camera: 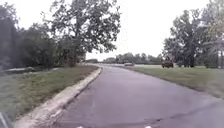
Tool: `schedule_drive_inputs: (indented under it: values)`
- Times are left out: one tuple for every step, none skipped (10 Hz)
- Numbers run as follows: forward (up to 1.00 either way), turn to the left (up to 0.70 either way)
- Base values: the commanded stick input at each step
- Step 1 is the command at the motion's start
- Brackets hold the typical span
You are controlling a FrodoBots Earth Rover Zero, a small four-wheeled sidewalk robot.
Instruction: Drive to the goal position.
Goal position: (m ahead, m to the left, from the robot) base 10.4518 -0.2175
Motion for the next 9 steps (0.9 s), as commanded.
schedule_drive_inputs:
  values:
    - [0.70, 0.00]
    - [0.70, 0.00]
    - [0.70, 0.00]
    - [0.70, 0.00]
    - [0.70, 0.00]
    - [0.70, 0.00]
    - [0.70, 0.00]
    - [0.70, 0.00]
    - [0.70, 0.00]
